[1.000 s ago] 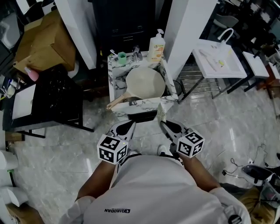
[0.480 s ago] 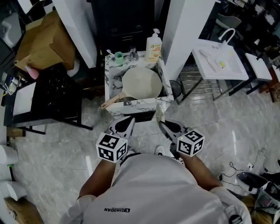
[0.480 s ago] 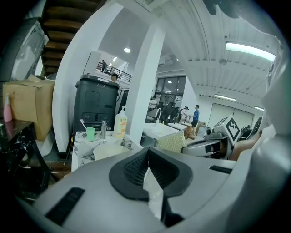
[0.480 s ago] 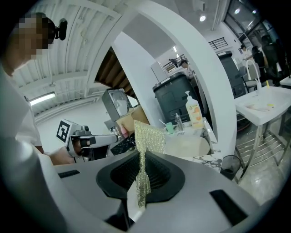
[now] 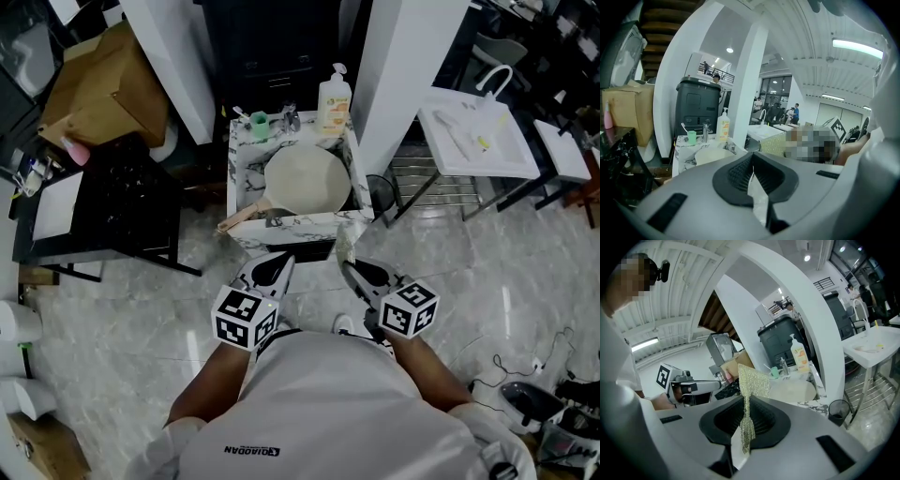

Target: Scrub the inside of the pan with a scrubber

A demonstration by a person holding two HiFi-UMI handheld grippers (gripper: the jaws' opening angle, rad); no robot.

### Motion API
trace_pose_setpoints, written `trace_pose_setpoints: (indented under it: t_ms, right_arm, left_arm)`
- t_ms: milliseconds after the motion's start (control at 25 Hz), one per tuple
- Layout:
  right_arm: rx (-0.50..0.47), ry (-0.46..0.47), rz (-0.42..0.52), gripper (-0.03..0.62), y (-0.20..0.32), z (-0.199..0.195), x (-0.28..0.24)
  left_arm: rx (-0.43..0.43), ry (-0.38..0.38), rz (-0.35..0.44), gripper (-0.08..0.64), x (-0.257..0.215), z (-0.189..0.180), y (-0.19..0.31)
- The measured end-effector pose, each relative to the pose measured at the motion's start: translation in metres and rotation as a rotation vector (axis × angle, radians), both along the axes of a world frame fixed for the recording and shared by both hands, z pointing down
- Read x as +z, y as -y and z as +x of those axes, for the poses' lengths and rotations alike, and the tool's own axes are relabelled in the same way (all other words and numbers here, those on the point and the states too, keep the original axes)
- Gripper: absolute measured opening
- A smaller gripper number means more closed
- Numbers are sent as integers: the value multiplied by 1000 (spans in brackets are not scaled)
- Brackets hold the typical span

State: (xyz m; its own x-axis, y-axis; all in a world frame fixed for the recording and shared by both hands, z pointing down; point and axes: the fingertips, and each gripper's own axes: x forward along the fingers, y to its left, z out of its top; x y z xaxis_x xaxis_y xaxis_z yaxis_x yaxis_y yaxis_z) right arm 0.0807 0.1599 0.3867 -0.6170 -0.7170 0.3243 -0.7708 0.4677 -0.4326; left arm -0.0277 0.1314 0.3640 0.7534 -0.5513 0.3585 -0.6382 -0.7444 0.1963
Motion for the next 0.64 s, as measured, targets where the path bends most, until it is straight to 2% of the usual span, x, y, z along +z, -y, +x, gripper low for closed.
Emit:
trace_pose_setpoints:
  t_ms: [640]
  right_arm:
    - [4, -4, 3, 63, -3, 1, -1]
  left_arm:
    - [-3, 8, 21, 15, -5, 0, -4]
